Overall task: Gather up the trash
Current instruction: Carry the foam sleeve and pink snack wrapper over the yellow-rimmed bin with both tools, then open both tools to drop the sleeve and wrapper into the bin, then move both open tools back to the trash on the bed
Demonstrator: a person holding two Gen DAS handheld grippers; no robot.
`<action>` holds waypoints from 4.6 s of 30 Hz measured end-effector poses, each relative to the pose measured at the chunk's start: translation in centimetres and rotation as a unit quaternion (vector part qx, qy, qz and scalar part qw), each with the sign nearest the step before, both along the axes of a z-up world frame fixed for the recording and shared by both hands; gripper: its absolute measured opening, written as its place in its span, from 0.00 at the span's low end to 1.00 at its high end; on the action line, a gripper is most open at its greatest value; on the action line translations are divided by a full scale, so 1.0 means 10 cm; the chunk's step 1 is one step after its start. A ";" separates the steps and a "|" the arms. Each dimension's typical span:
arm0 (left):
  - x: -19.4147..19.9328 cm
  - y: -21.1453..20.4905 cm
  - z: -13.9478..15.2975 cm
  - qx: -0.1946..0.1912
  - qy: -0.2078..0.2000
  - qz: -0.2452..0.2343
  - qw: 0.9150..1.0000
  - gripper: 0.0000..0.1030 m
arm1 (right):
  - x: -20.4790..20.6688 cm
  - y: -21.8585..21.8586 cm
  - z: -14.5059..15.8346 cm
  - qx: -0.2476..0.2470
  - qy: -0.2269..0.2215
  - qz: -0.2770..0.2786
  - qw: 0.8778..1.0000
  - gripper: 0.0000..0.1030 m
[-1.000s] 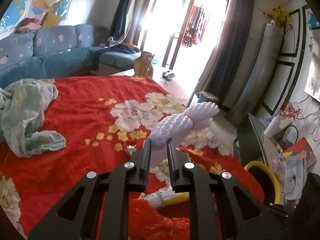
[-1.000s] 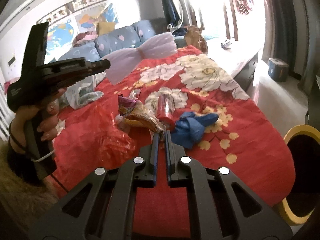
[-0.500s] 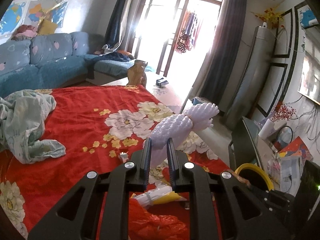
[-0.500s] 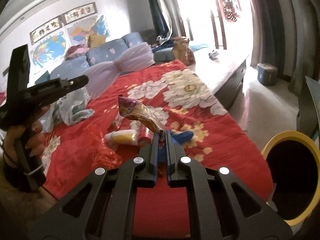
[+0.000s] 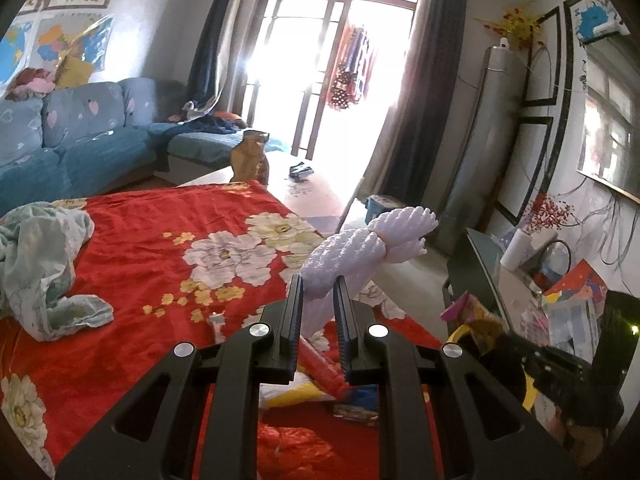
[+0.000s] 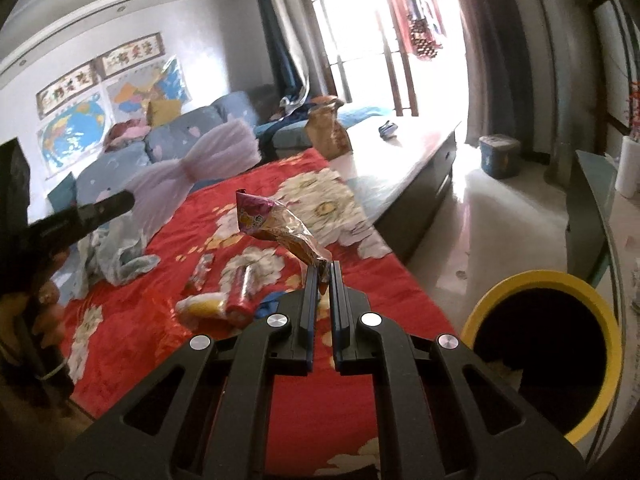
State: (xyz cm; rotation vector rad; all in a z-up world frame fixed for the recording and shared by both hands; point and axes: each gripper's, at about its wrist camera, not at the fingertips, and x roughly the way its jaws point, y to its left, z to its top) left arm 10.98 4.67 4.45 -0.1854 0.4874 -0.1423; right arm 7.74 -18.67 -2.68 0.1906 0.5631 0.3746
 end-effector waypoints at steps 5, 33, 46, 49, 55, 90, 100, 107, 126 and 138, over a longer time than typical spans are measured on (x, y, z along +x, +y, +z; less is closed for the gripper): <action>-0.02 -0.13 0.02 0.007 -0.003 -0.015 1.000 0.15 | -0.01 -0.20 0.06 0.007 -0.006 -0.025 1.000 0.03; -0.01 -0.74 -0.07 0.044 0.003 -0.082 0.996 0.15 | -0.04 -0.90 0.09 0.021 -0.019 -0.131 0.991 0.03; -0.02 -1.03 -0.13 0.063 0.006 -0.111 0.992 0.14 | -0.06 -1.13 0.06 0.028 -0.019 -0.163 0.986 0.03; -0.02 -1.11 -0.16 0.069 0.009 -0.120 0.990 0.15 | -0.07 -1.18 0.04 0.030 -0.017 -0.170 0.985 0.03; -0.03 -1.28 -0.22 0.079 0.014 -0.137 0.987 0.15 | -0.06 -1.30 -0.01 0.032 -0.011 -0.186 0.982 0.03; 0.08 -2.40 -0.83 0.138 0.064 -0.234 0.960 0.15 | 0.07 -2.03 -0.72 0.040 0.079 -0.286 0.954 0.03; 0.07 -2.72 -1.03 0.159 0.079 -0.263 0.948 0.15 | 0.09 -2.23 -0.97 0.047 0.116 -0.300 0.946 0.03; 0.08 -2.93 -1.20 0.171 0.093 -0.278 0.941 0.15 | 0.10 -2.30 -1.05 0.052 0.125 -0.300 0.944 0.03; 0.26 -2.92 -1.33 0.094 0.110 -0.269 0.952 0.90 | 0.09 -2.29 -1.14 0.067 0.134 -0.302 0.942 0.43; 0.24 -2.57 -1.10 0.063 0.096 -0.223 0.968 0.93 | 0.08 -2.06 -0.90 0.035 0.100 -0.284 0.953 0.45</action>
